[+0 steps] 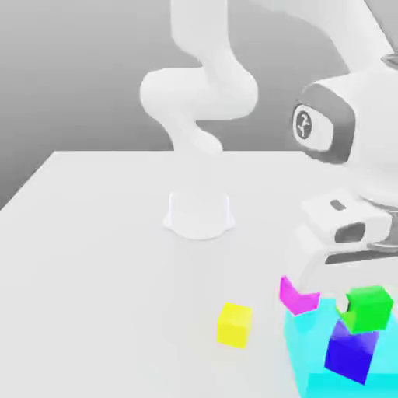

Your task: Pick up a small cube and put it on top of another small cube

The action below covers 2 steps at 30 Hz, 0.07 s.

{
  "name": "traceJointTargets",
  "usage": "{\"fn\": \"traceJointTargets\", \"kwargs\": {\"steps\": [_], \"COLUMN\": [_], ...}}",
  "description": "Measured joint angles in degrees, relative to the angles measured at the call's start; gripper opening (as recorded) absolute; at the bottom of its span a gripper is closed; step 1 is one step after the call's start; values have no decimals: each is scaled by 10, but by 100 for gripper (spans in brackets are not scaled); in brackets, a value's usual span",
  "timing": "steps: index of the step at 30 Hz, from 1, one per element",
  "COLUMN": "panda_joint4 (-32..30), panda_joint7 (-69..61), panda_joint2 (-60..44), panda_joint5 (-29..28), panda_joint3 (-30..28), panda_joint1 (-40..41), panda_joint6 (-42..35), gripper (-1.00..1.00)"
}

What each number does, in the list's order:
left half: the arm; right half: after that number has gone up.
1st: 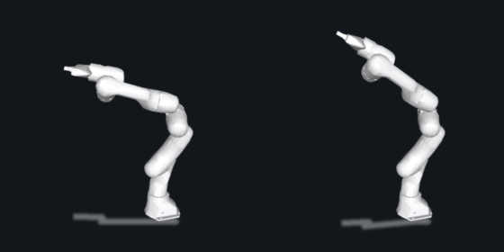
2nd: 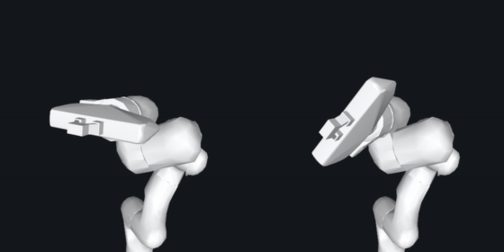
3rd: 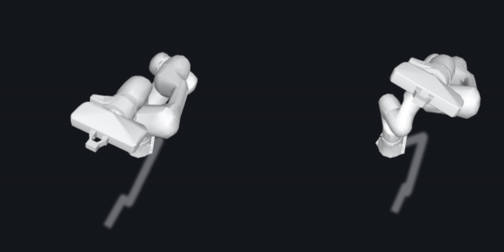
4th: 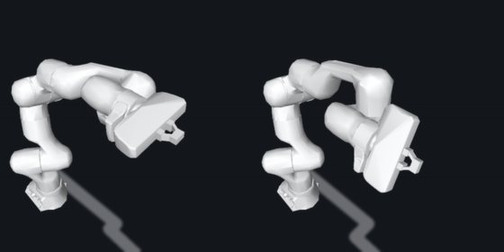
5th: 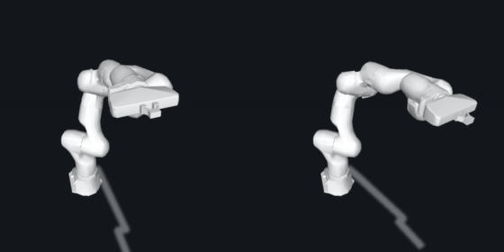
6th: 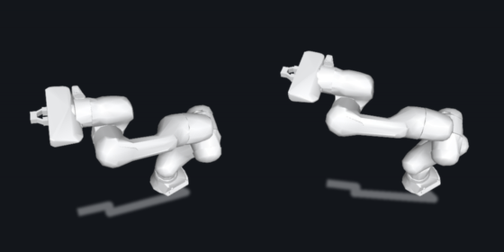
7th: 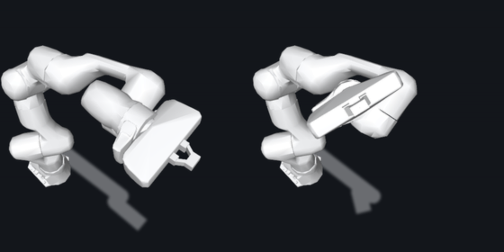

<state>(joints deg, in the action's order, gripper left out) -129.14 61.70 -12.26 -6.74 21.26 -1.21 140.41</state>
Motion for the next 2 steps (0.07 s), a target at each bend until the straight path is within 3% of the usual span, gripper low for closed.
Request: {"fn": "traceJointTargets", "kwargs": {"steps": [2], "panda_joint4": [0], "panda_joint7": [0], "panda_joint2": [0], "panda_joint5": [0], "panda_joint3": [0], "panda_joint1": [0], "panda_joint6": [0], "gripper": [100]}}
